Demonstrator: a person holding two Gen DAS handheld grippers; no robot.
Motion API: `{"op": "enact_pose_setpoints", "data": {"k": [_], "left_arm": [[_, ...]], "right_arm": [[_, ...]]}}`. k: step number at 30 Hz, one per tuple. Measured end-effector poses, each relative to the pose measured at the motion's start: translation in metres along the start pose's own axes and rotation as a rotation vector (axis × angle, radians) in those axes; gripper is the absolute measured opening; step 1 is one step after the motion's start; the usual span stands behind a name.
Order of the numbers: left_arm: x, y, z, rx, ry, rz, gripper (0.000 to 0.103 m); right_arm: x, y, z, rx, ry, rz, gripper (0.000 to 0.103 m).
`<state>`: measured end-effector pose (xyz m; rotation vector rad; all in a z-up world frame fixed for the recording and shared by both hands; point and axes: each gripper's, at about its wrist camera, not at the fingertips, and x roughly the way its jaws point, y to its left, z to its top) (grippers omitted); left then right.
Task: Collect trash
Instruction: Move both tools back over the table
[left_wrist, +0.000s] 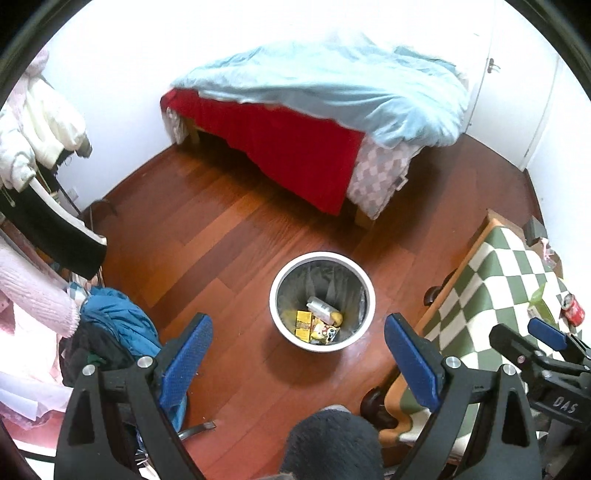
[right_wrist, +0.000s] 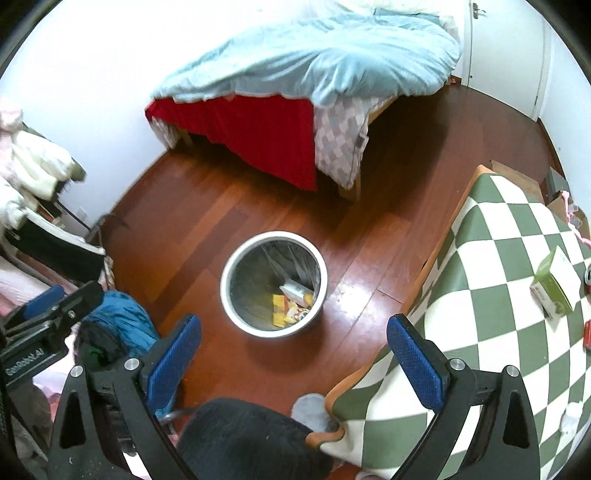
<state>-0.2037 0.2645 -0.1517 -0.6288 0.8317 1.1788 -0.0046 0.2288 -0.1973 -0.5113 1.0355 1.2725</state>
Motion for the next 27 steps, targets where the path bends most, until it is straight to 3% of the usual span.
{"op": "enact_pose_setpoints", "data": {"k": [4, 9, 16, 20, 25, 27], "left_arm": [[-0.023, -0.031, -0.006, 0.047, -0.044, 0.002, 0.095], [-0.019, -0.102, -0.025, 0.152, -0.035, -0.044, 0.095], [0.024, -0.260, -0.043, 0.331, 0.104, -0.223, 0.095], [0.041, -0.367, -0.042, 0.496, 0.171, -0.338, 0.103], [0.071, -0.477, -0.043, 0.684, 0.231, -0.332, 0.103], [0.082, -0.502, -0.045, 0.735, 0.240, -0.313, 0.103]], "right_arm": [[-0.042, -0.021, -0.015, 0.068, -0.051, 0.048, 0.101], [-0.085, -0.085, -0.039, 0.195, -0.095, 0.049, 0.101], [-0.122, -0.241, -0.088, 0.424, -0.081, -0.161, 0.101], [-0.134, -0.339, -0.110, 0.549, -0.042, -0.287, 0.101], [-0.129, -0.440, -0.118, 0.657, 0.024, -0.381, 0.101], [-0.119, -0.481, -0.119, 0.689, 0.061, -0.412, 0.101]]}}
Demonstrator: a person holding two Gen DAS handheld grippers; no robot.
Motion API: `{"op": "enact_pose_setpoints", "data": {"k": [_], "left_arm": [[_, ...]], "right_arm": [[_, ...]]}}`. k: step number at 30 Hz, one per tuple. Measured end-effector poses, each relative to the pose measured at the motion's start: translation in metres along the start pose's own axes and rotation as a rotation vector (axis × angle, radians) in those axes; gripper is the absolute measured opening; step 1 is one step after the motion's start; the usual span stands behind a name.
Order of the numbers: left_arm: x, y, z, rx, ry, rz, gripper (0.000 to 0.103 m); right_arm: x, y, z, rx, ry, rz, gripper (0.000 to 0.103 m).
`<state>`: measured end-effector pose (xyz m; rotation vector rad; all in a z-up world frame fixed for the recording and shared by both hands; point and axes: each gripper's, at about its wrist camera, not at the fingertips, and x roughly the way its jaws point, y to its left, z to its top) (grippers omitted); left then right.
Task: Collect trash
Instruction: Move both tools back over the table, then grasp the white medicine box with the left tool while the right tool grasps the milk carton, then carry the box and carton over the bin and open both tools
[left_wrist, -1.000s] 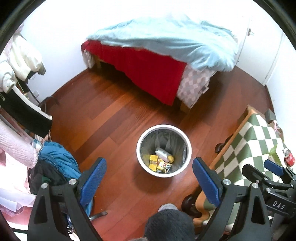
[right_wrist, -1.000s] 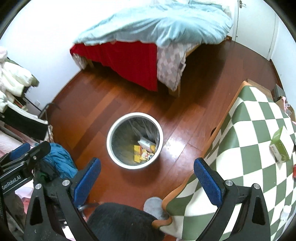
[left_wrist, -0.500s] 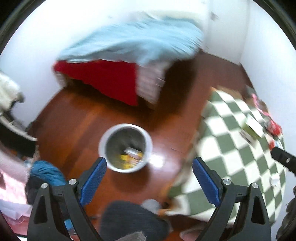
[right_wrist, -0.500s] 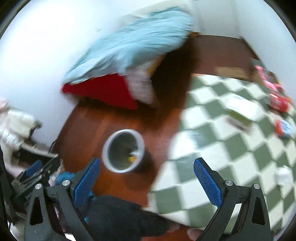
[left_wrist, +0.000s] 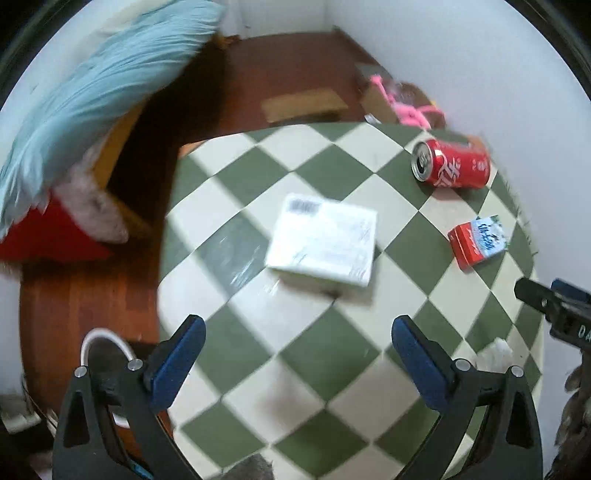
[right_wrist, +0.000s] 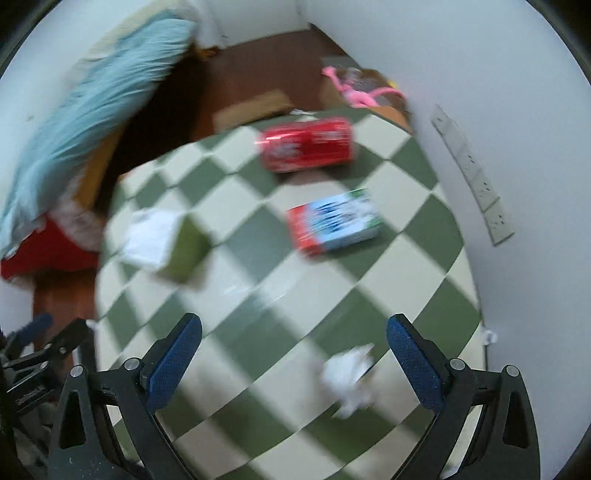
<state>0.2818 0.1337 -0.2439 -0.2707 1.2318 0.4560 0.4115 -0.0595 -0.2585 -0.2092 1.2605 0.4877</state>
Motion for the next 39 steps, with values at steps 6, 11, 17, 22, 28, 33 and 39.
{"op": "enact_pose_setpoints", "data": {"k": [6, 11, 17, 22, 28, 33, 39], "left_arm": [[0.035, -0.027, 0.028, 0.092, 0.045, 0.052, 0.103], [0.055, -0.027, 0.041, 0.092, 0.067, 0.066, 0.103], [0.080, -0.030, 0.045, 0.106, 0.121, 0.080, 0.103], [0.091, -0.024, 0.043, 0.073, 0.151, 0.066, 0.102], [0.085, -0.017, 0.043, 0.034, 0.111, 0.043, 0.098], [0.074, -0.013, 0.044, 0.022, 0.057, 0.042, 0.092], [0.050, -0.002, 0.040, -0.017, -0.009, 0.037, 0.091]], "right_arm": [[0.064, -0.033, 0.051, 0.015, 0.079, -0.030, 0.101], [0.105, -0.030, 0.074, -0.047, 0.139, -0.038, 0.101], [0.132, -0.019, 0.082, -0.098, 0.177, -0.042, 0.101], [0.145, -0.016, 0.084, -0.113, 0.182, -0.051, 0.102], [0.148, -0.013, 0.086, -0.117, 0.182, -0.035, 0.102], [0.144, -0.006, 0.081, -0.123, 0.172, -0.039, 0.101], [0.128, 0.001, 0.072, -0.110, 0.135, -0.034, 0.095]]}}
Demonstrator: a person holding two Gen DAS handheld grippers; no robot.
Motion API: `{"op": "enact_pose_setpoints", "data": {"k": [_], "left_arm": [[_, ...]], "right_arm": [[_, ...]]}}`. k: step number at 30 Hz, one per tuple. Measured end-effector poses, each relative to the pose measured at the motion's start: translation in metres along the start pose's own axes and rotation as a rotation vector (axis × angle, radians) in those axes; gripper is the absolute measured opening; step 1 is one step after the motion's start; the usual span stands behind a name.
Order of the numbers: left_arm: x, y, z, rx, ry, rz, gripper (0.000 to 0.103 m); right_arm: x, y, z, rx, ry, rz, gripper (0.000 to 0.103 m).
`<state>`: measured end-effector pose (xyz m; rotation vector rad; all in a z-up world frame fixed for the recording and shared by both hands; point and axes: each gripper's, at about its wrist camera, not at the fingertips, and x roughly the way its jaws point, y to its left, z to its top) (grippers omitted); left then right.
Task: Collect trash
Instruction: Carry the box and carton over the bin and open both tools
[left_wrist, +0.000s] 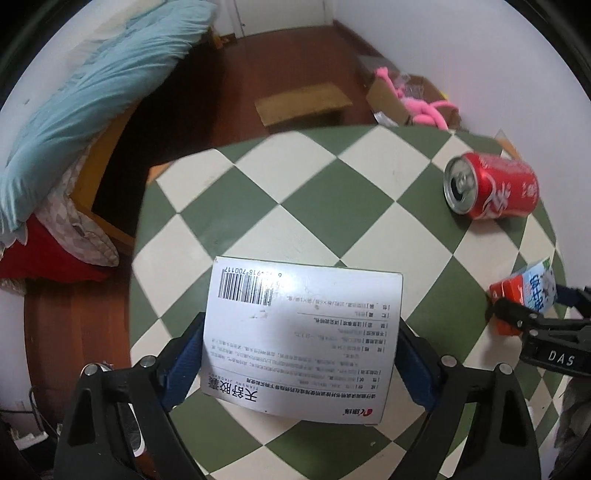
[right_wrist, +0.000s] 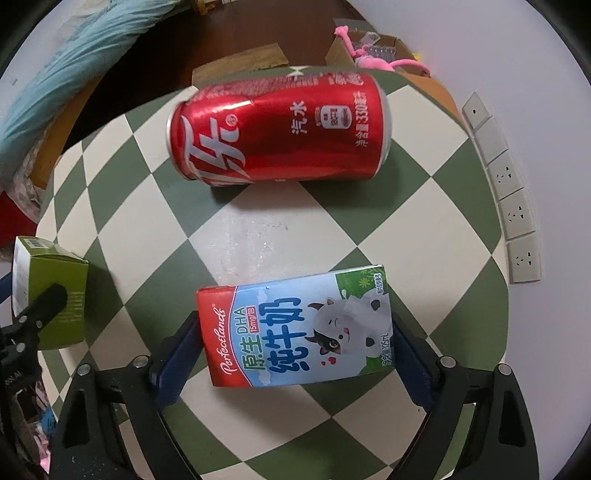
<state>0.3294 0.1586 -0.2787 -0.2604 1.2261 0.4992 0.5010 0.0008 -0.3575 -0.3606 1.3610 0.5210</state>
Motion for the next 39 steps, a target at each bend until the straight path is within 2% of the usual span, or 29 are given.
{"op": "enact_pose_setpoints", "data": {"k": [10, 18, 25, 29, 34, 39], "left_arm": [[-0.057, 0.041, -0.031, -0.083, -0.087, -0.014, 0.091], [-0.122, 0.101, -0.064, -0.164, -0.187, -0.006, 0.091], [-0.182, 0.174, -0.095, -0.261, -0.289, 0.021, 0.091], [-0.203, 0.221, -0.119, -0.312, -0.312, 0.050, 0.091], [-0.210, 0.284, -0.158, -0.393, -0.304, 0.086, 0.091], [-0.186, 0.359, -0.203, -0.498, -0.231, 0.112, 0.091]], "right_arm": [[-0.051, 0.026, -0.028, 0.001, -0.103, 0.047, 0.095], [-0.111, 0.086, -0.057, -0.027, -0.204, 0.139, 0.095], [-0.158, 0.153, -0.073, -0.081, -0.269, 0.227, 0.095], [-0.179, 0.201, -0.084, -0.136, -0.297, 0.273, 0.095], [-0.190, 0.267, -0.098, -0.209, -0.296, 0.336, 0.095], [-0.171, 0.353, -0.122, -0.310, -0.229, 0.396, 0.095]]}}
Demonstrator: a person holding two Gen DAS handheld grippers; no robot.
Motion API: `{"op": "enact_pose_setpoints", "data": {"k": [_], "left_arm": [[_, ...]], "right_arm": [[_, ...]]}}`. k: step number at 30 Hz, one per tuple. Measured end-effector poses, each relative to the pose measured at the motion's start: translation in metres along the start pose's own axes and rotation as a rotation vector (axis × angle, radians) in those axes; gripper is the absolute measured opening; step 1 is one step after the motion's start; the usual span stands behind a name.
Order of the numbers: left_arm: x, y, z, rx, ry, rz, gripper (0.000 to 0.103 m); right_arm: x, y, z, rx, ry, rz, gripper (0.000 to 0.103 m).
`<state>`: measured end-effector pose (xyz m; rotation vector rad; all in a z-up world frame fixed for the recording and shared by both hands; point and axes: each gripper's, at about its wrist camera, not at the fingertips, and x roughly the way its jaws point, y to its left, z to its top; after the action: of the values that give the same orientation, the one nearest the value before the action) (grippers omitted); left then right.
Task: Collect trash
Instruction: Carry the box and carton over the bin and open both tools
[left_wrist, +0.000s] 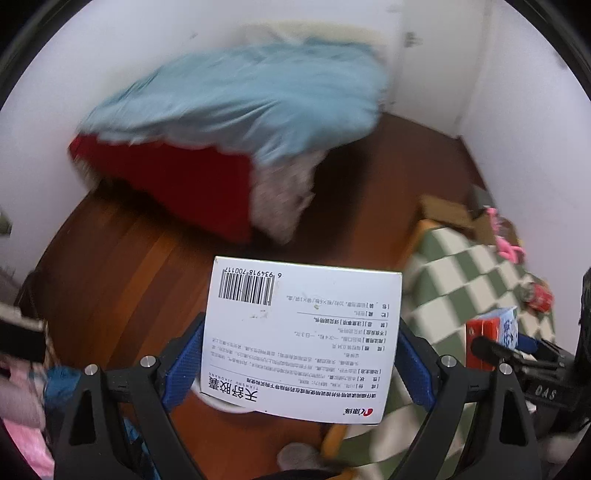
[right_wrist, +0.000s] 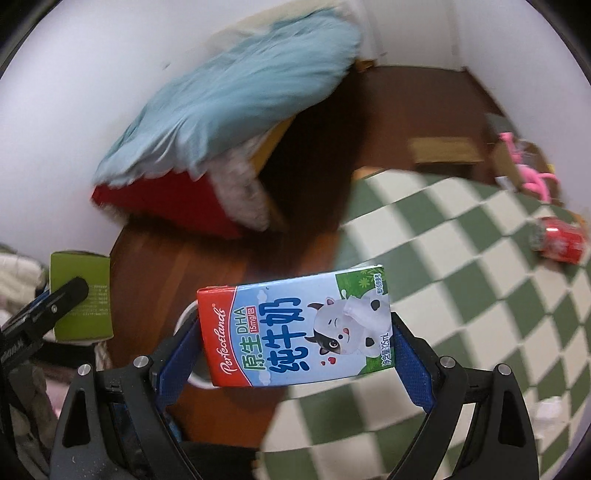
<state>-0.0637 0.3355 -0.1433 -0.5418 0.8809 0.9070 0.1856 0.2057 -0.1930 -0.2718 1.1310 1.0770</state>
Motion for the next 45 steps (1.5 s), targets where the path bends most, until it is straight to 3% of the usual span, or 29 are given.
{"op": "enact_pose_setpoints", "data": {"k": [7, 14, 20, 24, 27, 28, 30, 39, 45], "left_arm": [[0.096, 0.096, -0.025, -0.138, 0.191, 0.024, 0.091], [0.197, 0.139, -0.054, -0.218, 0.393, -0.035, 0.093], [0.244, 0.162, -0.066, -0.288, 0.490, -0.042, 0.094], [0.249, 0.176, -0.071, -0.325, 0.484, -0.023, 0.095], [0.246, 0.184, -0.074, -0.341, 0.466, -0.026, 0.102], [0.246, 0.185, -0.074, -0.337, 0.464, -0.025, 0.102], [0.248, 0.186, -0.074, -0.331, 0.470, -0.021, 0.102], [0.228, 0.180, -0.079, -0.266, 0.422, 0.110, 0.102], [0.202, 0.168, -0.095, -0.242, 0.392, 0.149, 0.102]], "right_arm": [[0.110, 0.085, -0.028, -0.104, 0.185, 0.048, 0.095], [0.226, 0.136, -0.063, -0.156, 0.349, 0.045, 0.095], [0.300, 0.158, -0.080, -0.216, 0.435, 0.011, 0.095], [0.339, 0.166, -0.089, -0.245, 0.490, -0.002, 0.095], [0.361, 0.171, -0.098, -0.268, 0.533, -0.003, 0.096], [0.369, 0.172, -0.101, -0.272, 0.549, 0.004, 0.102], [0.380, 0.176, -0.106, -0.290, 0.558, -0.018, 0.103], [0.375, 0.176, -0.109, -0.335, 0.539, -0.070, 0.103], [0.351, 0.169, -0.112, -0.334, 0.513, -0.104, 0.103]]}}
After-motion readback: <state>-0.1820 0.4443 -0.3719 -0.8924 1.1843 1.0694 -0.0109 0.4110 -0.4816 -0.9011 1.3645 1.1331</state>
